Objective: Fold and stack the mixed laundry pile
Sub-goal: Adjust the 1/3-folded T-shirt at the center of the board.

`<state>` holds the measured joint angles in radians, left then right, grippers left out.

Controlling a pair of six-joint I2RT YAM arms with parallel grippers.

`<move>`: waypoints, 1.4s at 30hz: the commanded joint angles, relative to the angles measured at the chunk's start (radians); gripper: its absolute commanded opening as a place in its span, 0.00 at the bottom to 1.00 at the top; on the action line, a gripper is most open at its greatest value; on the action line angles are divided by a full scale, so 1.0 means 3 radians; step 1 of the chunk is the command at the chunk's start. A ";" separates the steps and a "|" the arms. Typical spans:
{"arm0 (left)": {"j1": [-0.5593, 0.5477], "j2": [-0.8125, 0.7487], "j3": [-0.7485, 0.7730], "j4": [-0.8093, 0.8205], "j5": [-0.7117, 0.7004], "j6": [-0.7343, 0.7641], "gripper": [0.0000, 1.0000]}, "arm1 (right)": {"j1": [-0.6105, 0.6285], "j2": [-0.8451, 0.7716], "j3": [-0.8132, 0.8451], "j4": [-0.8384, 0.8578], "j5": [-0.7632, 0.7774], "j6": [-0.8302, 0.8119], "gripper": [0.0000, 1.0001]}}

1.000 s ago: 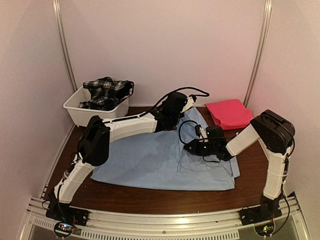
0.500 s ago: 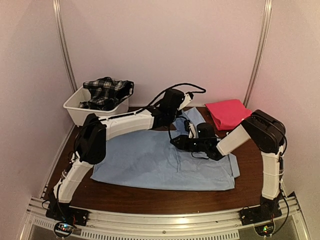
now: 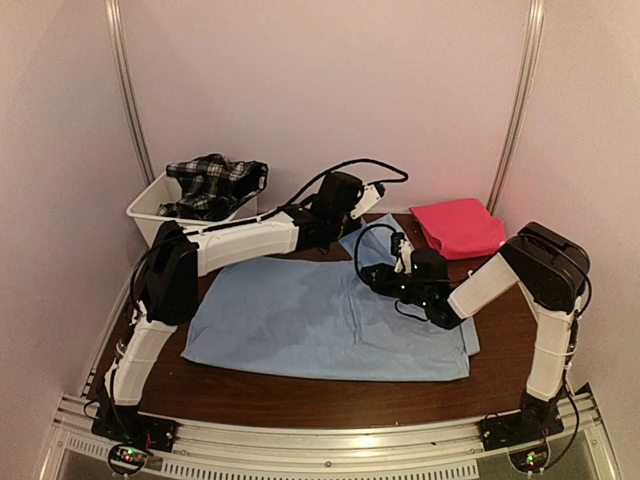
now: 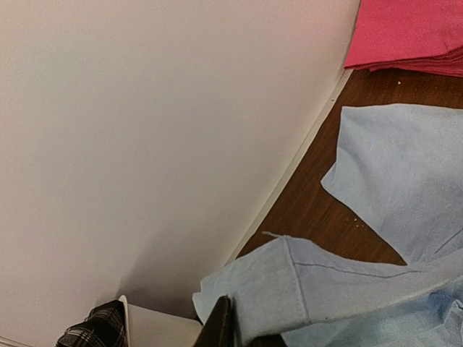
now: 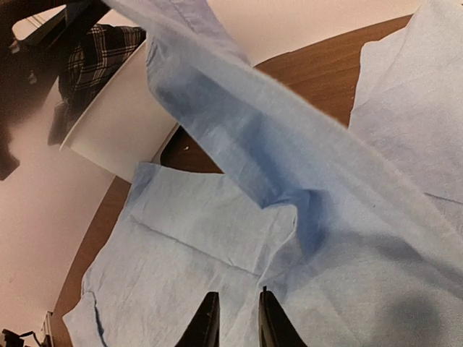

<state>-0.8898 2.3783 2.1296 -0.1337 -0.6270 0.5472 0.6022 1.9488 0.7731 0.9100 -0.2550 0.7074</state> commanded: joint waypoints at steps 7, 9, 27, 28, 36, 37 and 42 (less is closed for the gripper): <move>0.0016 -0.0150 0.0035 0.0065 0.0095 -0.0028 0.12 | 0.0001 0.0447 0.0484 -0.0048 0.0629 -0.0056 0.17; 0.0018 -0.0150 0.0040 0.0054 0.0104 -0.0038 0.12 | 0.0021 0.0558 0.0594 -0.0033 0.0597 -0.0078 0.17; 0.0021 -0.0222 0.0045 -0.0033 0.0154 -0.0139 0.11 | 0.0022 0.0733 0.0706 0.0836 -0.0819 0.0294 0.19; 0.0021 -0.0244 0.0028 -0.0046 0.0148 -0.0149 0.11 | 0.0007 0.0602 0.0579 0.0888 -0.0813 0.0315 0.21; 0.0020 -0.0762 -0.0667 -0.0155 0.0288 -0.0337 0.01 | -0.0035 -0.0733 -0.0352 0.0515 -0.0805 0.0077 0.32; 0.0021 -0.0880 -0.0860 -0.0153 0.0343 -0.0371 0.00 | -0.0037 -0.0879 -0.0431 0.0381 -0.0814 0.0019 0.33; 0.0016 -0.1494 -0.1863 -0.0182 0.0639 -0.0631 0.00 | -0.0057 -0.1539 -0.0803 -0.0178 -0.0874 -0.0161 0.38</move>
<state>-0.8890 2.0533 1.7370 -0.1932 -0.5232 0.4377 0.5941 1.5940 0.6140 1.0279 -0.4942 0.7254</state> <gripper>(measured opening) 0.020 0.362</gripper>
